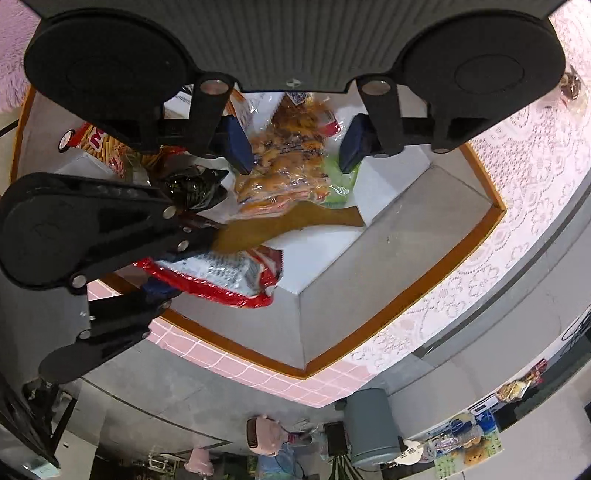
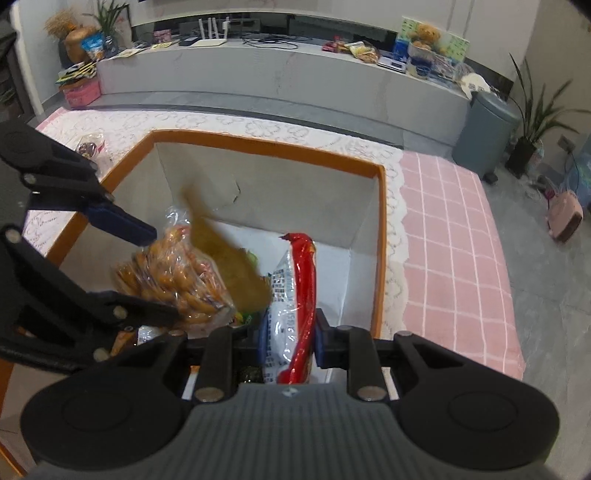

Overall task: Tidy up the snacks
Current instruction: 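Lower the peanut pack and red bag into the box and open both tools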

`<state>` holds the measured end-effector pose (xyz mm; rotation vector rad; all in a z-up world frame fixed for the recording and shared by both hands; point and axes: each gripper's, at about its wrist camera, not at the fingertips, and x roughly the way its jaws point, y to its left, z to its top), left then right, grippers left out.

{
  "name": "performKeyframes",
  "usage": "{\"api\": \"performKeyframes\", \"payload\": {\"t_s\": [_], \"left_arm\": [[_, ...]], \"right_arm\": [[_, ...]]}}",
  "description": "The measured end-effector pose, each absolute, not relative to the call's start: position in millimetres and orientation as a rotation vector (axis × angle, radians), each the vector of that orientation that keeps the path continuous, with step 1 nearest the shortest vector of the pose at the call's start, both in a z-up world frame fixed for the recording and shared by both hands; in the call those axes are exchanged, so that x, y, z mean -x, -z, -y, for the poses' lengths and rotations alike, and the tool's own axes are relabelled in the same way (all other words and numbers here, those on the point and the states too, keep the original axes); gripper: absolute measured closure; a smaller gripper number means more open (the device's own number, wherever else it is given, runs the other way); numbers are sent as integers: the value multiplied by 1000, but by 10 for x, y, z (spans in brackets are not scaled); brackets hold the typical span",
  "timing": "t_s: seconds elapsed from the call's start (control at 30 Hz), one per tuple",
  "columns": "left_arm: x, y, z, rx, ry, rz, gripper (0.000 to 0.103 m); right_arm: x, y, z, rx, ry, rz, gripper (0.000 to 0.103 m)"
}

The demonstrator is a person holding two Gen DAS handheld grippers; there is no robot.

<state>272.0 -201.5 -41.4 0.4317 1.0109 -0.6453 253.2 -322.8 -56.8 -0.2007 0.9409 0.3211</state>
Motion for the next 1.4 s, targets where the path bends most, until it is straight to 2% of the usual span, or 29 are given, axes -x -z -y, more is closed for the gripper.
{"api": "performKeyframes", "payload": {"t_s": [0.23, 0.47, 0.73, 0.97, 1.2, 1.4], "left_arm": [[-2641, 459, 1991, -434, 635, -1004, 43], [-2505, 241, 1844, -384, 618, -956, 34], [-2410, 44, 1658, -328, 604, -957, 33], [-2341, -23, 1574, -315, 590, -948, 33], [-2228, -136, 1447, -292, 590, -921, 32], [-2040, -267, 1296, -274, 572, -867, 32]], "right_arm": [[-2531, 613, 3162, 255, -312, -938, 82], [-2533, 610, 3123, 293, -278, -953, 82], [-2509, 616, 3016, 307, -258, -977, 80], [-2458, 530, 3019, 249, -288, -997, 73], [-2415, 403, 3042, 190, -281, -1017, 71], [-2187, 116, 2998, 153, -244, -943, 59]]}}
